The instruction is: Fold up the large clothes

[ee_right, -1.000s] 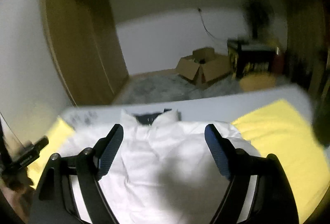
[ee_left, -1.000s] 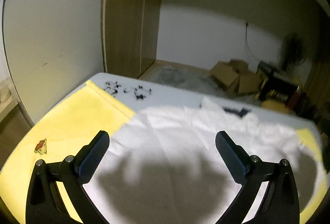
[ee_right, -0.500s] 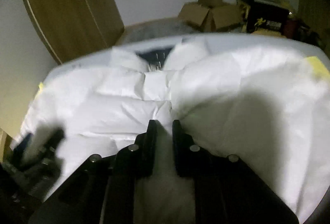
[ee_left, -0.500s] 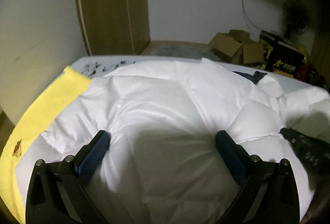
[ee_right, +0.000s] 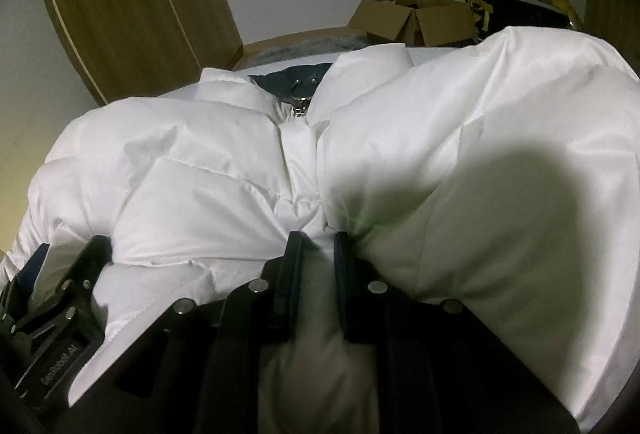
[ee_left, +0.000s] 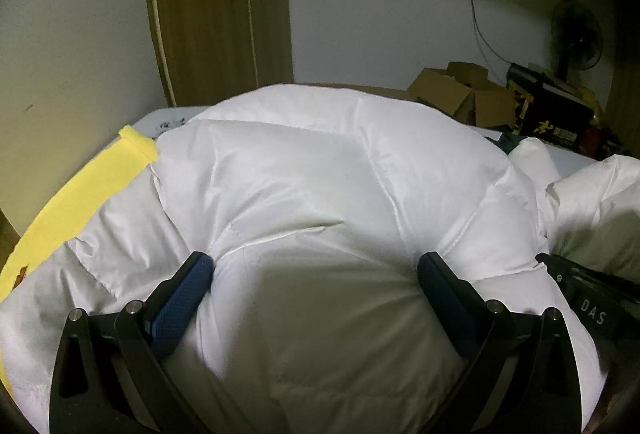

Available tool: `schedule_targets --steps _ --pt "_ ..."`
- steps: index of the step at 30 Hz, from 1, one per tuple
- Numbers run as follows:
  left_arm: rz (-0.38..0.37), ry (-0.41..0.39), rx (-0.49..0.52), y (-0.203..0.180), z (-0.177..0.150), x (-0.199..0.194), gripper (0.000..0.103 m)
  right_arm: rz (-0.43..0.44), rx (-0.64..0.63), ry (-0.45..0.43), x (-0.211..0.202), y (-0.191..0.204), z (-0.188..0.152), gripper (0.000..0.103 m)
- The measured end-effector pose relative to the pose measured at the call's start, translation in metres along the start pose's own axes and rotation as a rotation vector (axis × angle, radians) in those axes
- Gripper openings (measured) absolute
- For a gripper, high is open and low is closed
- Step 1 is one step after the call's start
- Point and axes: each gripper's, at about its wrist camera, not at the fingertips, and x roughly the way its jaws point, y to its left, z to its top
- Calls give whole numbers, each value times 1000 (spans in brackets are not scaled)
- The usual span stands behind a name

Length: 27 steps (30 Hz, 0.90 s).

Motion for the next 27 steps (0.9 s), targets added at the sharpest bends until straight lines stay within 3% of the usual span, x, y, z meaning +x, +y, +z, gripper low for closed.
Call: schedule_targets --steps 9,12,13,16,18,21,24,27 --pt "-15 58 3 -3 2 12 103 -39 -41 38 8 5 5 16" --pt "-76 92 5 5 6 12 103 -61 -63 86 2 8 10 17" --pt "-112 102 -5 12 7 10 103 -40 -13 67 -13 5 10 18" --pt "-150 81 -38 25 4 1 103 16 -14 -24 -72 18 -12 18" --pt "-153 71 -26 24 2 0 103 6 -35 11 -90 27 -42 18" --pt "-149 36 -7 18 0 1 103 -17 -70 77 -81 30 -75 15" --pt "-133 38 3 17 -1 5 103 -71 -180 55 -71 40 -84 15" --pt "-157 47 -22 25 -3 5 103 -18 -109 76 -107 28 -87 16"
